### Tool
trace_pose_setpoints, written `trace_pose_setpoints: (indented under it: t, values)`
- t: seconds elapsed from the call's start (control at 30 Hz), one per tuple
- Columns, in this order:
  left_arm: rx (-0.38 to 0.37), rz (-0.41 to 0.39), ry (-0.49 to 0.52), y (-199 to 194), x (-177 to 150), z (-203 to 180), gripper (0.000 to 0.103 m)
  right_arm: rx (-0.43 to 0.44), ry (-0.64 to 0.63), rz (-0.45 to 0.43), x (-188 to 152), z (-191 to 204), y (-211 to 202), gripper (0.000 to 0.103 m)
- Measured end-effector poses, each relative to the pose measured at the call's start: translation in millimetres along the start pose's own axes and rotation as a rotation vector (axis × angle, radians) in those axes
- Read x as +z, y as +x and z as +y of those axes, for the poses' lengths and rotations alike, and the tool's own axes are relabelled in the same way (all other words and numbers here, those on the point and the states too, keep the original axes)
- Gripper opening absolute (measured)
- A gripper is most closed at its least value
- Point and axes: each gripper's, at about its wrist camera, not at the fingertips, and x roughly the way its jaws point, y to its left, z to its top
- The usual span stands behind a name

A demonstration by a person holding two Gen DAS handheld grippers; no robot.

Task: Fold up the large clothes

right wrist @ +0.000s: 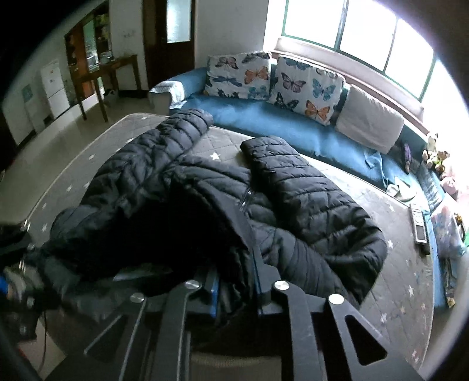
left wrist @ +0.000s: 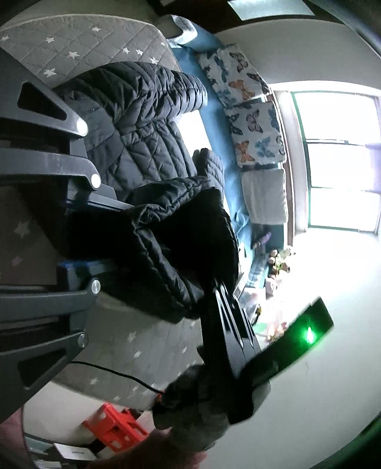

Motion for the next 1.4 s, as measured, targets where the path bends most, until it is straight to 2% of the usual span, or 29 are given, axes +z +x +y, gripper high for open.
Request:
trace_pose_setpoints:
  t: [0.2,0.37,0.47,0.63,0.73,0.8,0.83,0.9,0.93,0.97,1.0,1.07,1.1,1.23,1.33,1.4]
  values:
    - [-0.062,-0.006,0.047,-33,-36,-34,0.026,-0.031,-0.095,-0.045,-55,29,-53,0.017]
    - [-0.102,0.049,0.07,-47,-77,-57,0.026,-0.03,-0.122,-0.036,-113,52,-77,0.017]
    - [-0.129,0.106,0.086,-51,-103,-70,0.026,-0.03,-0.144,0.008,-142,62,-76,0.017]
    - [-0.173,0.214,0.08,-57,-142,-81,0.027,0.024,-0.149,0.162,-182,65,-57,0.017]
    - [-0.153,0.221,0.045,-76,-152,-75,0.027,0.04,-0.182,0.212,-195,62,-61,0.017]
    - [-0.127,0.197,0.015,-92,-148,-66,0.028,0.082,-0.171,0.243,-194,55,-74,0.017]
    - [-0.123,0.184,-0.016,-101,-143,-59,0.032,0.101,-0.156,0.237,-189,49,-84,0.017]
    - [-0.102,0.145,-0.066,-111,-131,-44,0.042,0.146,-0.124,0.213,-176,39,-104,0.017]
    - [-0.071,0.125,-0.08,-113,-121,-36,0.051,0.159,-0.105,0.179,-162,31,-116,0.018]
    - [-0.049,0.105,-0.092,-113,-112,-28,0.06,0.165,-0.098,0.16,-155,29,-120,0.023]
    - [-0.028,0.092,-0.1,-108,-101,-20,0.064,0.17,-0.087,0.128,-144,23,-124,0.032]
    - [0.013,0.07,-0.122,-93,-77,-2,0.065,0.124,-0.072,0.066,-121,11,-121,0.044]
    - [0.012,0.067,-0.132,-82,-63,8,0.065,0.1,-0.074,0.041,-113,6,-115,0.048]
    - [0.024,0.092,-0.21,-25,-14,45,0.066,-0.008,-0.061,0.0,-63,-21,-56,0.048]
    - [0.029,0.136,-0.232,24,4,61,0.066,-0.035,-0.043,0.051,-45,-36,-4,0.048]
    - [0.002,0.202,-0.245,51,-3,65,0.066,-0.058,-0.026,0.107,-55,-45,18,0.048]
